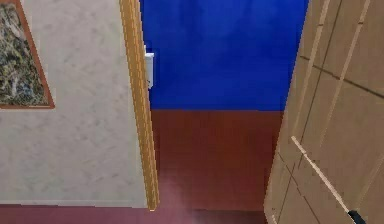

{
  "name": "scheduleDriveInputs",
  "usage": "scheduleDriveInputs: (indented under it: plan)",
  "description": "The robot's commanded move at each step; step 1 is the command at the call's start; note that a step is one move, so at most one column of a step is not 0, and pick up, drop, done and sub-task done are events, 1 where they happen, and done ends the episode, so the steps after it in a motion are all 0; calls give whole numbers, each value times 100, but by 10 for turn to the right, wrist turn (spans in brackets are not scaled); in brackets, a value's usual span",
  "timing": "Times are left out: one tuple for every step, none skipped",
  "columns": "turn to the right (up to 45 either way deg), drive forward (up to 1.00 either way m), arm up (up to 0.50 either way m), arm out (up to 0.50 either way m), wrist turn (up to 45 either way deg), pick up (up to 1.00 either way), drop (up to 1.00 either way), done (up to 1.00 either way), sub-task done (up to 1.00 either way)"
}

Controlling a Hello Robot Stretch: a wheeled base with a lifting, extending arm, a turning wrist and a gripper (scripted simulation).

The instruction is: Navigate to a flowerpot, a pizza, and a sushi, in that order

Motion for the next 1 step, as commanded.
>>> scheduleDriveInputs:
  plan:
    - [60,0,0,0,0,0,0,0,0]
